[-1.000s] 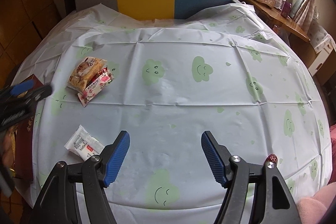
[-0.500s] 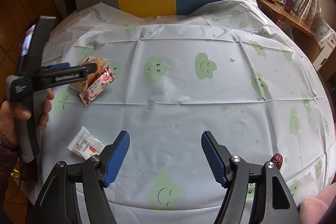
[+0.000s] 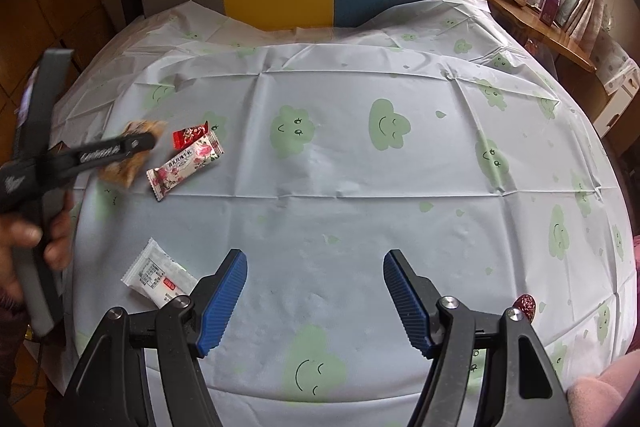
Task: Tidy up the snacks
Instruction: 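Grasp the brown pastry bag with the left gripper, then lift the pastry bag with the left gripper while the right gripper grasps a small red candy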
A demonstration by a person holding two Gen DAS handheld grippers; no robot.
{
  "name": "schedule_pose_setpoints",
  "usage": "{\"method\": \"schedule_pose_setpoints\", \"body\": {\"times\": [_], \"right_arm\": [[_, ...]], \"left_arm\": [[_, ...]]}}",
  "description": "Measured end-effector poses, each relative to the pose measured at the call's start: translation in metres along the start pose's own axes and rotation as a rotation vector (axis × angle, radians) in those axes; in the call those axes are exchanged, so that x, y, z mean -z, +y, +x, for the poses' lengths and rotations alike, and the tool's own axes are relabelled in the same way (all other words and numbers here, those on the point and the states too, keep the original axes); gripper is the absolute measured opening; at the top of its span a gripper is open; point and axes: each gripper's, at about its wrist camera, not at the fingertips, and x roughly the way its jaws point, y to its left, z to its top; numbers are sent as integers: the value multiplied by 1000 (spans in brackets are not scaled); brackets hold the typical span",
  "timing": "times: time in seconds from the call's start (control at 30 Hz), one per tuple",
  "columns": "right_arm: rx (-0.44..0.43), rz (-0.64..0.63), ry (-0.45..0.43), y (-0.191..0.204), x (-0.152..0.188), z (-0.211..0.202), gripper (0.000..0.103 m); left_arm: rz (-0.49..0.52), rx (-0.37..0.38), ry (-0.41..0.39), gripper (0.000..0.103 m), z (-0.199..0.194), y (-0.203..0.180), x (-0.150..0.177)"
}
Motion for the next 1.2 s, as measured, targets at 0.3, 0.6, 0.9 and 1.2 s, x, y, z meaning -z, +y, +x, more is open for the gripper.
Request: {"method": "schedule_pose_setpoints", "body": {"times": [0.3, 0.6, 0.9, 1.2], "right_arm": [[21, 21, 0, -8, 2, -1, 72], [35, 44, -4, -11, 5, -3, 72], [-4, 59, 5, -8, 8, -1, 72], [-1, 83, 36, -10, 10, 9, 72]], "left_arm": [[14, -27, -64, 60, -57, -1, 66], [100, -30, -81, 60, -93, -6, 148], [238, -91, -149, 61, -94, -18, 196], [261, -25, -181, 60, -96, -24, 202]]}}
